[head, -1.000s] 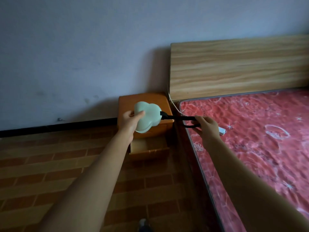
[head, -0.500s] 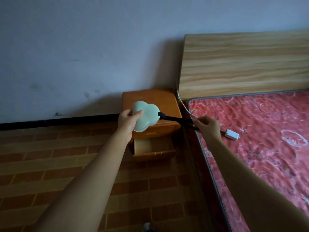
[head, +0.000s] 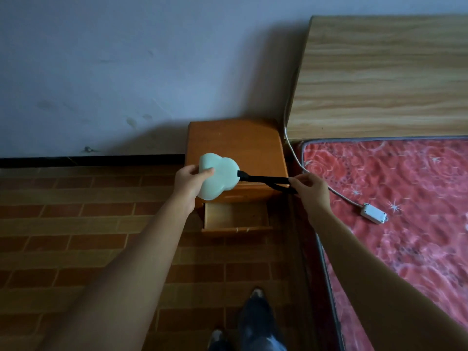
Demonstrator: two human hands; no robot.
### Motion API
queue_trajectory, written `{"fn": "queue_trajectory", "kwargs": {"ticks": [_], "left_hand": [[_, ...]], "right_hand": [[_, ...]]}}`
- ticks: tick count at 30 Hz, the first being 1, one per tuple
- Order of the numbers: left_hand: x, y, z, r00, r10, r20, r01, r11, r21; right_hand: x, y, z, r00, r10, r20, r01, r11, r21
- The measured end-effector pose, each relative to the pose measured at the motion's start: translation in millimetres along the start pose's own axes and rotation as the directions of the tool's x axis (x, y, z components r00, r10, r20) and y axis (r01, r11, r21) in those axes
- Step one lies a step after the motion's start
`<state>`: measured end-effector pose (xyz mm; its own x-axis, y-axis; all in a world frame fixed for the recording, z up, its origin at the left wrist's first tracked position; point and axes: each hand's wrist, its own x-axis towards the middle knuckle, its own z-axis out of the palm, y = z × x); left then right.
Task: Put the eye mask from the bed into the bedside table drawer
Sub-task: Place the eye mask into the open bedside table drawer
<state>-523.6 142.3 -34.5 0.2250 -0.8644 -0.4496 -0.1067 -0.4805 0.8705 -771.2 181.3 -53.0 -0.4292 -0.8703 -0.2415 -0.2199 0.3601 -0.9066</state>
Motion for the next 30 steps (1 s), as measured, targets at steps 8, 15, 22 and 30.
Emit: {"fn": "queue_trajectory", "kwargs": {"ticks": [8, 15, 22, 30], "left_hand": [[43.3, 12.0, 25.7, 0.999, -0.022, -0.048, 0.022, 1.000, -0.007], [87.4, -20.1, 21.7, 0.994, -0.107, -0.020, 0.107, 0.994, -0.007], [139.1, -90.4, 23.9, 0.993, -0.116, 0.003, 0.116, 0.993, 0.011], [190.0, -227.3, 40.3, 0.993, -0.116, 0.021, 0.117, 0.988, -0.102]], "right_hand": [[60.6, -3.9, 14.2, 0.998, 0.039, 0.059, -0.038, 0.999, -0.005], [85.2, 32.7, 48.7, 0.993, 0.107, 0.043, -0.106, 0.994, -0.023], [96.2, 107.8, 102.9, 0.992, 0.125, -0.015, -0.125, 0.992, -0.029], [107.3, 230.3, 156.0, 0.999, 0.013, -0.051, -0.018, 0.995, -0.100]]}}
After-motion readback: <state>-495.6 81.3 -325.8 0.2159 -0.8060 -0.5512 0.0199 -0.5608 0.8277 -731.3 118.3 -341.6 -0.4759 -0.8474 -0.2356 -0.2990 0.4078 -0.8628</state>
